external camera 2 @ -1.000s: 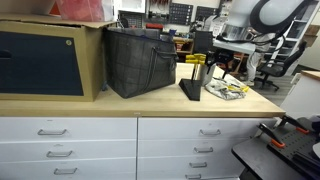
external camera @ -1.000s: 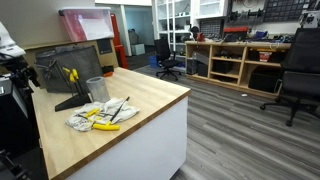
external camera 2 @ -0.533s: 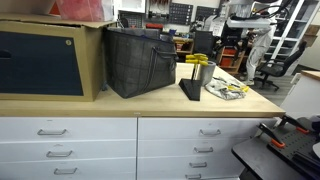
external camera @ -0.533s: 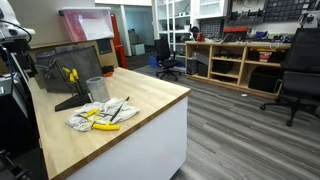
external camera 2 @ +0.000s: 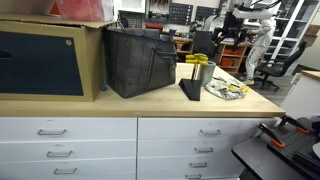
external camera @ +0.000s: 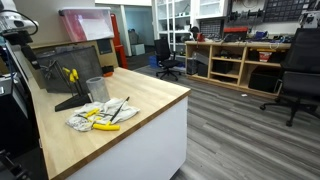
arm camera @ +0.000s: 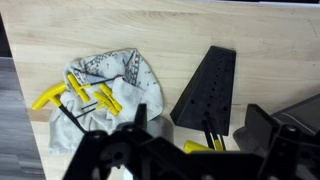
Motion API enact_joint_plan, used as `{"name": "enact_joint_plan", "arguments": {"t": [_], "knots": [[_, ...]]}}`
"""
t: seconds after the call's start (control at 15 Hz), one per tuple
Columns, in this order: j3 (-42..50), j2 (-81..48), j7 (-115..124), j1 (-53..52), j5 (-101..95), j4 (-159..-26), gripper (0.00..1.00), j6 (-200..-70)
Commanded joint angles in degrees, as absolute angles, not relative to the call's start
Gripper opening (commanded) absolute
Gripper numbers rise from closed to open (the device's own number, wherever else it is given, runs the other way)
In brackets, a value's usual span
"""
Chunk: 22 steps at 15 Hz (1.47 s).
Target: Take the two yellow objects off of the stand
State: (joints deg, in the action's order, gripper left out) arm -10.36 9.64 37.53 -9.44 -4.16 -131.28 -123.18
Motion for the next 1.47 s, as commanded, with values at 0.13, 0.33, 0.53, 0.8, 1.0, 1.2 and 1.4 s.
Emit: {"name": "enact_joint_plan", "arguments": {"t": [0.13, 0.33, 0.53, 0.8, 1.0, 1.2, 1.4], "knots": [[-10.79, 5.92, 37.94, -7.97, -5.09, -129.47, 1.0, -121.51], [-9.65, 4.76, 44.26, -6.44, -3.63, -128.31, 1.0, -122.33], [-8.43, 4.63, 48.93, -5.75, 1.37, -126.62, 1.0, -121.45], [-8.46, 3.18, 58.76, -5.79, 5.75, -123.79, 1.0, -122.51], [-8.9, 1.45, 68.72, -6.1, 6.2, -121.79, 1.0, -123.99], [-8.95, -0.2, 79.53, -6.65, 4.11, -120.42, 1.0, -126.64], [-8.85, -1.88, 88.63, -7.51, 1.02, -119.25, 1.0, -129.2]]}}
